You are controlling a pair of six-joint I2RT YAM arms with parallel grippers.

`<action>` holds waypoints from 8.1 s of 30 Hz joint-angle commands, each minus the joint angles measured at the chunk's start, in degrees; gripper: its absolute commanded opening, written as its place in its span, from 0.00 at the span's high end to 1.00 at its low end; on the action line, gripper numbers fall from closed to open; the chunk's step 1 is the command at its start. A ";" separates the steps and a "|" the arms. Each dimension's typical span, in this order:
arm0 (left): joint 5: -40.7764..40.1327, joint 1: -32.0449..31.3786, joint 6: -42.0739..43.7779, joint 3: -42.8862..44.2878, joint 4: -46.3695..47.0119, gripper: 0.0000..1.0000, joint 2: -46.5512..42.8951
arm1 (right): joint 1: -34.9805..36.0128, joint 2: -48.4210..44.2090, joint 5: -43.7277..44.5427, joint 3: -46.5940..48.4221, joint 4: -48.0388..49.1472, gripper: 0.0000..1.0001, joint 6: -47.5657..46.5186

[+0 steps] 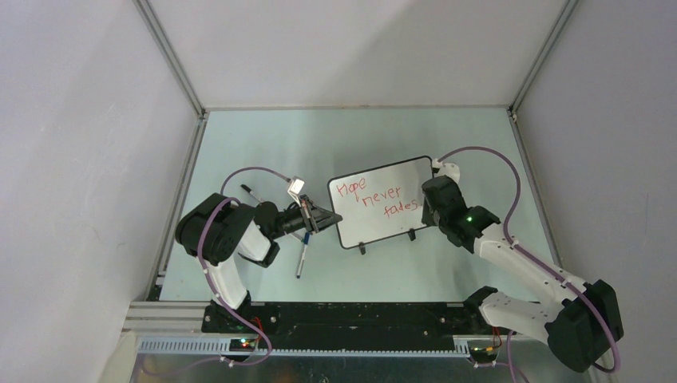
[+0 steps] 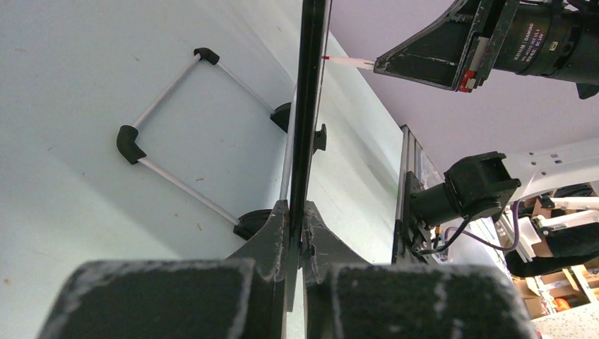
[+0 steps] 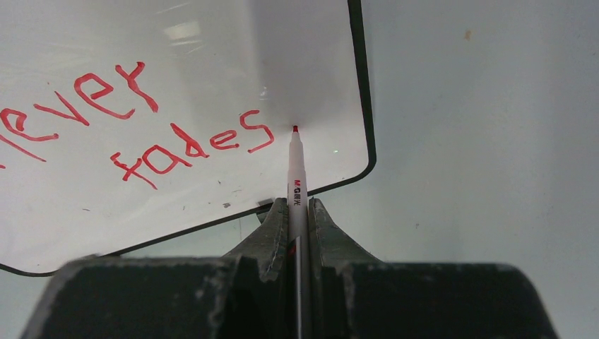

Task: Write a sentence on the whiteboard
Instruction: Write a sentence on the whiteboard, then pick up the pen cap from the center of the board, then insert the whiteboard marker without the cap into the pen cap.

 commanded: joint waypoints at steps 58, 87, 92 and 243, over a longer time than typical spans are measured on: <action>-60.99 3.21 1.18 -1.00 -98.17 0.01 -88.42 | -0.58 -33.20 -3.83 -3.14 0.91 1.00 1.99; -52.02 -1.84 1.43 49.28 -118.43 0.31 -12.01 | -1.09 -30.20 -5.94 -3.08 0.34 1.00 2.41; -52.33 -3.10 0.25 52.87 -120.03 0.31 -5.52 | -1.22 -30.40 -5.61 -3.05 0.13 1.00 2.50; -21.43 7.77 -35.99 27.83 -117.06 1.00 -55.88 | 44.25 9.96 10.07 10.22 38.28 1.00 -7.58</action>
